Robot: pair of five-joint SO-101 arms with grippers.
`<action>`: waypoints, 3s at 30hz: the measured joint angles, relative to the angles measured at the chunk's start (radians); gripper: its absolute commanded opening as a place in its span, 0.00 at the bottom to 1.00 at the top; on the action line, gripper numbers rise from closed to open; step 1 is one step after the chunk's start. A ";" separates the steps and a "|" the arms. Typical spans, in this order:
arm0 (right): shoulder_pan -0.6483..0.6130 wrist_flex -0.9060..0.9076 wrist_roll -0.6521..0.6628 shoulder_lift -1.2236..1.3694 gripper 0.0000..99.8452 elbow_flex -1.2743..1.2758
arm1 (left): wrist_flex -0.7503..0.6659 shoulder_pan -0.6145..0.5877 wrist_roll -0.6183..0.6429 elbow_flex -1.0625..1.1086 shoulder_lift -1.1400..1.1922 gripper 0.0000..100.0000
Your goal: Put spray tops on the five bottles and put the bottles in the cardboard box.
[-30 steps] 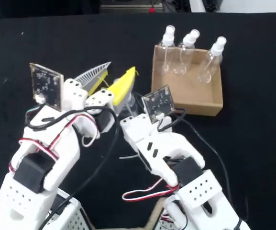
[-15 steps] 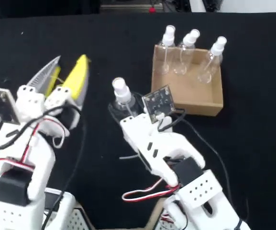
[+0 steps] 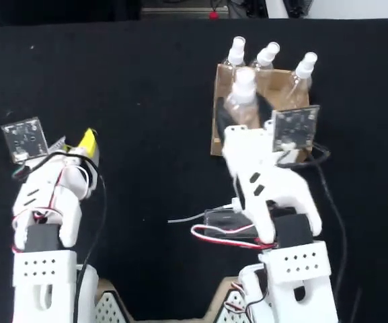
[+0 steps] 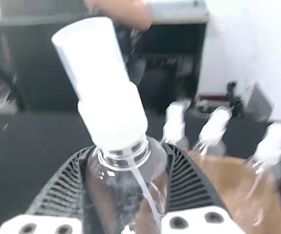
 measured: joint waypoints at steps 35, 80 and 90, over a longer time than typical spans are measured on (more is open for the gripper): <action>0.066 -0.815 0.000 0.881 0.01 -0.018 | -0.204 0.002 0.000 0.241 0.000 0.18; 0.069 -1.301 0.000 1.298 0.01 -0.021 | -0.204 0.002 0.000 0.241 0.000 0.18; 0.069 -1.229 0.000 1.298 0.01 -0.063 | -0.204 0.002 0.000 0.241 0.000 0.18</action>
